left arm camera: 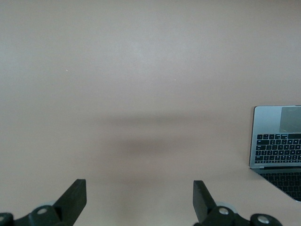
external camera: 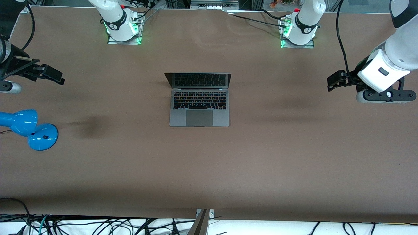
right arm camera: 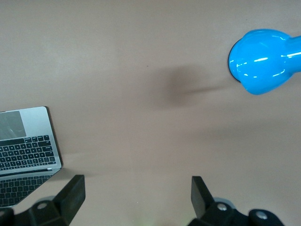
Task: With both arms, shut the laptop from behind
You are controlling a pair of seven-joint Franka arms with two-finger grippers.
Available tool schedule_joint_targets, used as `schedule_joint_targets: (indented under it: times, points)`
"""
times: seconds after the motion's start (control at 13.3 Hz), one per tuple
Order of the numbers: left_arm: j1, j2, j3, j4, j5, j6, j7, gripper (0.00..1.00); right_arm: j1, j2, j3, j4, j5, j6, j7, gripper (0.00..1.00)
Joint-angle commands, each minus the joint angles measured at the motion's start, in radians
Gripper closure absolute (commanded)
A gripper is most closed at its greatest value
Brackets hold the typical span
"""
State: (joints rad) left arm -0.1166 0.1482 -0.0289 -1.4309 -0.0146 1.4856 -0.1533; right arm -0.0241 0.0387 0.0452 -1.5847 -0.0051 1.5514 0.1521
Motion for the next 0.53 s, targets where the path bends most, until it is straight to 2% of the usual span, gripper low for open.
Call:
schedule_joint_targets:
  times: [0.0, 0.45]
  points:
    - [-0.001, -0.001, 0.0, 0.003, -0.005, -0.013, 0.017, 0.0, -0.011, -0.011, 0.008, 0.008, -0.01, -0.025, -0.012, 0.0]
    - [-0.005, -0.001, -0.002, -0.008, -0.007, -0.013, 0.015, 0.0, -0.011, -0.011, 0.008, 0.009, -0.009, -0.027, -0.035, 0.0]
